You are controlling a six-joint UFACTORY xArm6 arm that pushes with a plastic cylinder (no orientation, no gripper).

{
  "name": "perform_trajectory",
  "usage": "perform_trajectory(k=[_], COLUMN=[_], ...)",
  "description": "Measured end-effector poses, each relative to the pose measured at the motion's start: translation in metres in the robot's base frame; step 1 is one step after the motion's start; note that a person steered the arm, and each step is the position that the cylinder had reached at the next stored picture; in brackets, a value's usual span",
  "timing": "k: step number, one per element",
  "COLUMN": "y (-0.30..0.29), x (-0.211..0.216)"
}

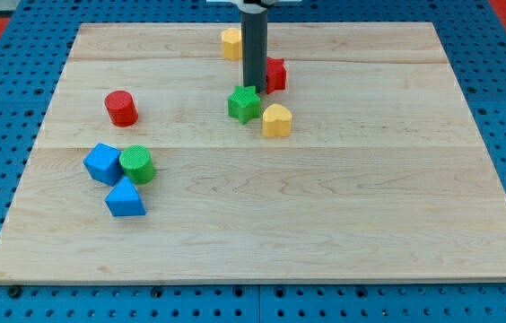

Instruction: Slide the red star left a bit

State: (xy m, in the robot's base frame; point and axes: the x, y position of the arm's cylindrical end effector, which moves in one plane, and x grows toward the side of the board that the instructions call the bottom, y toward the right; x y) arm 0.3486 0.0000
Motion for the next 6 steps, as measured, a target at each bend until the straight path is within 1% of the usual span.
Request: perform_trajectory(k=[1, 2, 3, 4, 5, 6], y=[-0.021, 0.047, 0.129, 0.078, 0.027, -0.020], x=[0.036, 0.033, -0.010, -0.048, -0.026, -0.023])
